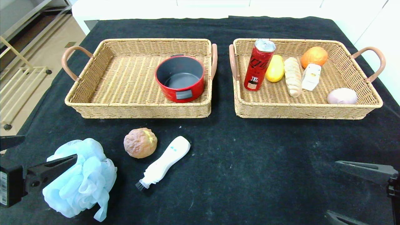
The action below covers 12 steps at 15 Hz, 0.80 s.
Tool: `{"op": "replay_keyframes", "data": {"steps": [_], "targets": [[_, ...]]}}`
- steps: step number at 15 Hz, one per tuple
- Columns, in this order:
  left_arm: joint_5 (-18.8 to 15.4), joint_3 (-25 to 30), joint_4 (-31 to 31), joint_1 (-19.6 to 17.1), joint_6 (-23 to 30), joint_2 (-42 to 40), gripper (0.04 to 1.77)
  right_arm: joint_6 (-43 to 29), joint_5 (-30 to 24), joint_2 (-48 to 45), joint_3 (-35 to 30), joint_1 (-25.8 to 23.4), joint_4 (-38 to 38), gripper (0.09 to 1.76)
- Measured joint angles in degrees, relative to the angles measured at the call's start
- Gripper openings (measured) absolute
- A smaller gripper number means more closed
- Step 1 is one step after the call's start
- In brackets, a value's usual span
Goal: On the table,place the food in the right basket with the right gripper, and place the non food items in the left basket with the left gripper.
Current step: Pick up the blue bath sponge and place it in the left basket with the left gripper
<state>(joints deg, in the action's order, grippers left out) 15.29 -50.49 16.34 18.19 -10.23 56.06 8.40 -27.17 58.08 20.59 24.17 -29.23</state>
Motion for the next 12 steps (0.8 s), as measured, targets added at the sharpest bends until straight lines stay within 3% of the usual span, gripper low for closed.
{"op": "replay_keyframes", "data": {"steps": [7, 12], "targets": [[-0.68, -0.27, 1.19, -0.91, 8.66, 7.35, 1.72, -0.02, 0.09, 0.49, -0.09, -0.48, 0.02, 1.7], [-0.83, 2.34, 1.88, -3.06, 9.22, 8.98, 1.72, 0.06, 0.17, 1.95, -0.44, -0.63, -0.01, 1.7]]}}
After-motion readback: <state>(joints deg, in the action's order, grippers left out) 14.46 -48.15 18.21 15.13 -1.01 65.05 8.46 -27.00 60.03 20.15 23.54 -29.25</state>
